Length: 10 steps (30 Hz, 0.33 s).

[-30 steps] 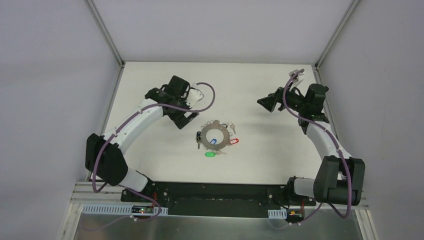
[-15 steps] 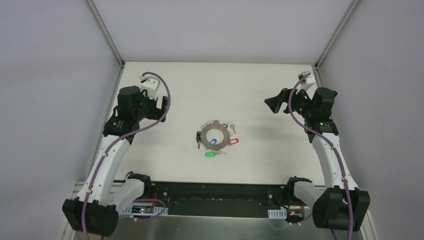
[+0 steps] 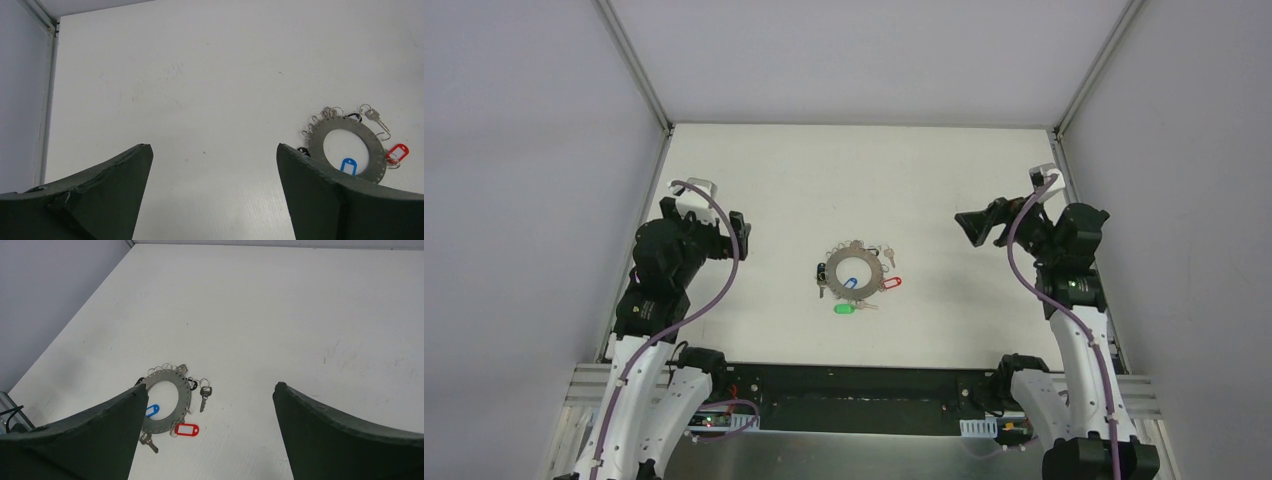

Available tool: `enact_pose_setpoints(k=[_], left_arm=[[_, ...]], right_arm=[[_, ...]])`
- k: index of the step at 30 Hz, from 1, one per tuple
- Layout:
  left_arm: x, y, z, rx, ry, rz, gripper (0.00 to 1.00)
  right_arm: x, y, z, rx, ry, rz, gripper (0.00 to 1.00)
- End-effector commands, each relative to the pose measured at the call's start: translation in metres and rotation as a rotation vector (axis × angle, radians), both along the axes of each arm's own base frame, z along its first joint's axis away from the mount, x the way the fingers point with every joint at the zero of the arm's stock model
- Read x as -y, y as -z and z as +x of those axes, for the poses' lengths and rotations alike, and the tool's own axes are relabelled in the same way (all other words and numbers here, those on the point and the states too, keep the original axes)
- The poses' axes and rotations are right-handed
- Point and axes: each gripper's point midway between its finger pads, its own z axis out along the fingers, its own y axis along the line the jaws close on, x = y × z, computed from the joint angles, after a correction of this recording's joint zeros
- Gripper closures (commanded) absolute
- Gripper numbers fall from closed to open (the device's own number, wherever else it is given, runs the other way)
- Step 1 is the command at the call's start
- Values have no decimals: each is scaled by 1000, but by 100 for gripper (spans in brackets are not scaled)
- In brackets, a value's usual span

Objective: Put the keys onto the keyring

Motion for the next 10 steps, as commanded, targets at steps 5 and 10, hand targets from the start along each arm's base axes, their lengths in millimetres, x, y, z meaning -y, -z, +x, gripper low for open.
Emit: enact_pose_setpoints(k=[5,10], left_arm=[[6,-1,-4,20,26,-57,1],[2,8,-1,3,5,-44,1]], right_arm=[[2,-3,-8,9,14,15,0],[4,0,-9,-5,11,17,0]])
